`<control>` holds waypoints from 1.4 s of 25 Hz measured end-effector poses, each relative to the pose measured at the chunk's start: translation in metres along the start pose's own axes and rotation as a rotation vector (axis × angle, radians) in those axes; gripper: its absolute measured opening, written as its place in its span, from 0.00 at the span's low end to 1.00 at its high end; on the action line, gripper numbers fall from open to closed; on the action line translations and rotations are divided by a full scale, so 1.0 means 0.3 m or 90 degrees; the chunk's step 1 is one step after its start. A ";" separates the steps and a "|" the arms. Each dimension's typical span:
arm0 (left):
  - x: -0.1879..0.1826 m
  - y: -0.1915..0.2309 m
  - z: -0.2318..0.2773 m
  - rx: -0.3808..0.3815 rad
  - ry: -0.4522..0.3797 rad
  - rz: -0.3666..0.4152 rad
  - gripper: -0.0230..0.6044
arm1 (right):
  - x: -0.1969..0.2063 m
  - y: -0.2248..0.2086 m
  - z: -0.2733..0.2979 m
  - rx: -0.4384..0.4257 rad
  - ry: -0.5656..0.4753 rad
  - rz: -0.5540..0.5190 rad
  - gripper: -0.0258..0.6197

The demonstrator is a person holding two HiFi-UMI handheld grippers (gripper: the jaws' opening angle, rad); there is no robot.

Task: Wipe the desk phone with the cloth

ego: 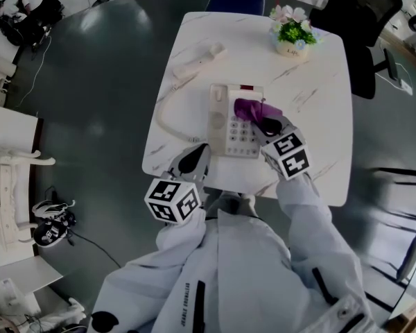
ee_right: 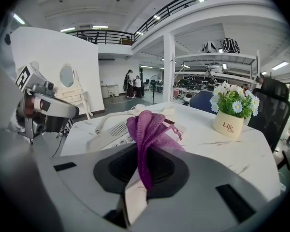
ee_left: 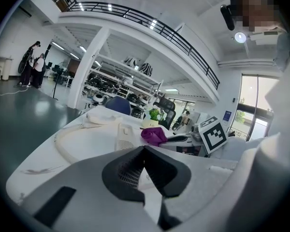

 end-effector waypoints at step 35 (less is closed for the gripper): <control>0.089 -0.134 -0.077 -0.027 -0.020 -0.016 0.03 | 0.098 0.119 -0.085 -0.079 0.029 -0.031 0.10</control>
Point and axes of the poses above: the fingertips, and each gripper's own axes: z forward along the fingers, y to its left, x out of its underside, the point moved 7 cm from there along -z, backward along the fingers, and after that the axes turned 7 degrees about x, right-handed, at the moved point
